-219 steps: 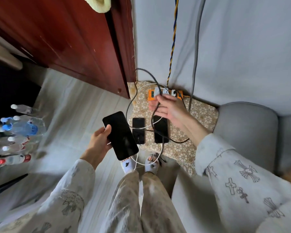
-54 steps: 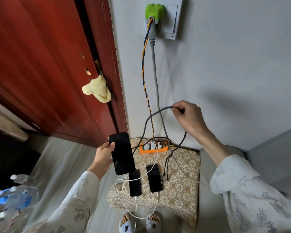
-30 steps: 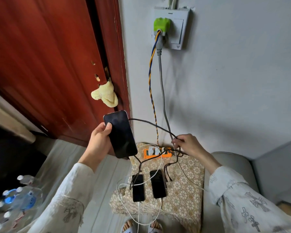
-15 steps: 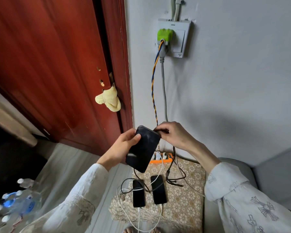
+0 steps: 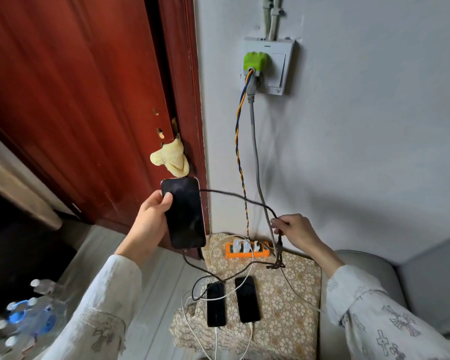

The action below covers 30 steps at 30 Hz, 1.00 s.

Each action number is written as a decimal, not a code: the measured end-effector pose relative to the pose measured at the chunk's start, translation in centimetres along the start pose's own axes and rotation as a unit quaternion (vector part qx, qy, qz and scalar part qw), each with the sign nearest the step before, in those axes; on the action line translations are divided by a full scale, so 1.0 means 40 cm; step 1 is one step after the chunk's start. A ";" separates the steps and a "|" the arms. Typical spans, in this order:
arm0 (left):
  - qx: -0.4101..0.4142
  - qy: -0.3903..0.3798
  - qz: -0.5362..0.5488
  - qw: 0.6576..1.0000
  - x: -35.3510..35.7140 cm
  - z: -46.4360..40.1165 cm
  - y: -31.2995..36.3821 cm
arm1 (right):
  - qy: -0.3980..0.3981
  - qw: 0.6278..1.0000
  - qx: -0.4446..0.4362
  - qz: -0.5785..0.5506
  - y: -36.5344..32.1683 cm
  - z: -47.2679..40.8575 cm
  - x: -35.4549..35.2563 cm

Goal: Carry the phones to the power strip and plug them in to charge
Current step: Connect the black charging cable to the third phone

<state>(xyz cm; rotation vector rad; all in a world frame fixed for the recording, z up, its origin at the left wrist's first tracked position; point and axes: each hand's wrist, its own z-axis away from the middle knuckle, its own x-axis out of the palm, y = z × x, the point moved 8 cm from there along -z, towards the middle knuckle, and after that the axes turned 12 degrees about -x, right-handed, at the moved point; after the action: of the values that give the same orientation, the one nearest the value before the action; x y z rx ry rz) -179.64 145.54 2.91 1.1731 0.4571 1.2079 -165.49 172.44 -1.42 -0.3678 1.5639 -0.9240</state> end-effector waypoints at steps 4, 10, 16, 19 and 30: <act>-0.019 -0.010 -0.110 0.994 0.012 -0.003 -0.027 | 0.011 0.993 -0.106 -0.058 -0.129 -0.022 -0.021; -0.001 -0.095 -0.151 0.984 0.105 0.016 -0.027 | -0.089 0.972 -0.179 -0.123 -0.266 -0.028 0.021; -0.046 -0.144 -0.145 0.978 0.156 0.030 -0.055 | -0.053 0.980 -0.191 -0.018 -0.253 -0.060 0.001; -0.035 -0.154 -0.112 0.981 0.152 0.039 -0.044 | -0.016 0.986 -0.132 0.096 -0.174 -0.060 -0.009; -0.052 -0.208 -0.125 0.969 0.113 0.042 -0.061 | -0.041 0.914 0.162 -0.371 -0.079 -0.025 0.084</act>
<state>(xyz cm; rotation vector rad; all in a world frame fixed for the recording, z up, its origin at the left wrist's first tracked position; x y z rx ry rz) -175.50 149.03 2.75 1.2000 0.2118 0.7343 -168.03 168.44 -1.44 -0.7751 1.1555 -1.7022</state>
